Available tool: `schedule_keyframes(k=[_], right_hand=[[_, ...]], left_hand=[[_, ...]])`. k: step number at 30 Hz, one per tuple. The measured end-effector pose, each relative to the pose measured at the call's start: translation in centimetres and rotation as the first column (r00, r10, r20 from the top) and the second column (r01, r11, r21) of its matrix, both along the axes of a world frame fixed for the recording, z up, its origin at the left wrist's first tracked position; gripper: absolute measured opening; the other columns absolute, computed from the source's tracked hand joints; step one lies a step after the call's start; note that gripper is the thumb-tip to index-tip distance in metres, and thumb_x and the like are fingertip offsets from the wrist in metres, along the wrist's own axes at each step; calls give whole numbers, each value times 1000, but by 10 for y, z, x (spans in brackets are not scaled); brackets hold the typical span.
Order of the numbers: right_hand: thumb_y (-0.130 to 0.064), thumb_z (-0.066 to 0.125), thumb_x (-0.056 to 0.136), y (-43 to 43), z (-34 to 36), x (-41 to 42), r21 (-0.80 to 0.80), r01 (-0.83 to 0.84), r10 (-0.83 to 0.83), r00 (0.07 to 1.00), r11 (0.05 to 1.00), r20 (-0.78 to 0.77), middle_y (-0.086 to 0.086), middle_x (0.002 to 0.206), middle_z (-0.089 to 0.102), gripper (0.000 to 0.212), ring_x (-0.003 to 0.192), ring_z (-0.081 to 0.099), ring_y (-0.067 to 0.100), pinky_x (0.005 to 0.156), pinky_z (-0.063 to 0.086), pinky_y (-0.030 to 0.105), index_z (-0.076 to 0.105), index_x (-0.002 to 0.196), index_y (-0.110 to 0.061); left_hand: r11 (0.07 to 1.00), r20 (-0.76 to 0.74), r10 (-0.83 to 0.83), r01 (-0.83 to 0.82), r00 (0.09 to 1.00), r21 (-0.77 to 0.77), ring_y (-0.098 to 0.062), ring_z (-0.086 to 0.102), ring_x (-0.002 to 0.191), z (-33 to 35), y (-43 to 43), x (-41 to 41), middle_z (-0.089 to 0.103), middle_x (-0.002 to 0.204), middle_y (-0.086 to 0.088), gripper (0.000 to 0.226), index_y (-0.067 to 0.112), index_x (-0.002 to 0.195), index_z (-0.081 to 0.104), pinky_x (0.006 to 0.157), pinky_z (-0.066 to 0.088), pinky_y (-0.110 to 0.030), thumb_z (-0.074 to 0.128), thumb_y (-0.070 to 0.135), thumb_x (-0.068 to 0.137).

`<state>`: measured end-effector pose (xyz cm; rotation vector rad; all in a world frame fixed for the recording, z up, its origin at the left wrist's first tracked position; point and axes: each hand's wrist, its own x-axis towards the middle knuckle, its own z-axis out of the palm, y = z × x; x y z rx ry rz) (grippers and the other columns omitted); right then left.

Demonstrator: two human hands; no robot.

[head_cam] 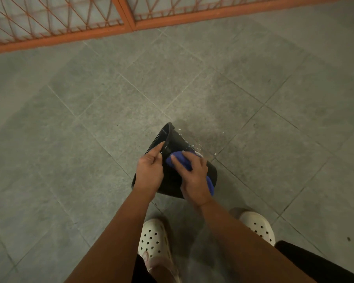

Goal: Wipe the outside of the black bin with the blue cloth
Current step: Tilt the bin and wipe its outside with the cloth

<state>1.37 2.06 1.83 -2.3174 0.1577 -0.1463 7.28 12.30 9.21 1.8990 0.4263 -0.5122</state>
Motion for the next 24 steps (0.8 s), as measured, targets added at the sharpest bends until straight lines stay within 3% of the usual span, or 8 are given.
schedule_keyframes(k=[2,4,7,9,12,14,19,24], right_hand=[[-11,58,85,4,4,2,-31,-9,11,997,999,75,-3,132,33,57,117,34,24,95,38,42,44,125,-50],[3,54,77,5,6,8,-1,12,-12,991,1000,133,1,129,35,59,113,37,27,90,40,40,52,128,-27],[10,54,76,5,15,22,109,165,-167,986,980,14,10,122,48,58,107,46,31,86,46,47,54,128,-15],[4,52,82,0,17,30,81,223,-217,973,972,-73,15,121,50,53,107,47,31,89,45,49,50,132,-15],[-1,58,85,0,9,22,60,153,-155,987,986,35,16,119,50,41,109,49,29,94,44,45,57,125,-9],[-8,64,86,6,8,15,156,179,-188,981,972,48,9,118,48,33,111,50,24,95,45,42,59,118,-5],[4,57,83,-2,15,33,117,145,-146,989,983,2,17,119,50,45,108,50,28,91,45,46,56,125,-12],[-3,53,87,-9,13,39,94,284,-264,946,954,-186,12,130,41,46,115,45,24,97,42,43,50,131,-16]], left_hand=[[999,-6,3,-4,1000,-42,-3,68,90,2,-2,0,72,96,12,48,47,93,67,70,52,-13,41,7,98],[997,4,2,-1,1000,-79,-1,68,91,4,-4,1,73,95,14,48,45,95,69,70,52,-13,41,7,97],[996,2,17,-16,1000,-90,2,66,92,4,-5,3,73,93,18,47,45,95,70,71,50,-11,41,7,97],[997,4,18,-18,1000,-76,4,66,90,2,-5,1,72,92,19,46,44,100,70,71,49,-11,41,8,97],[996,7,17,-16,1000,-83,1,66,92,1,-4,-1,72,97,14,41,35,113,67,75,49,-17,40,9,97],[995,7,5,-4,1000,-103,-2,67,94,1,-3,-1,72,99,12,41,34,112,68,74,50,-16,40,8,97],[992,32,-15,19,999,-124,-3,67,93,1,1,-3,73,97,10,45,37,109,69,69,51,-11,38,6,97],[996,73,-32,38,997,-83,-19,65,91,-5,-1,-8,71,96,-2,41,35,114,66,85,53,-34,39,8,98]])
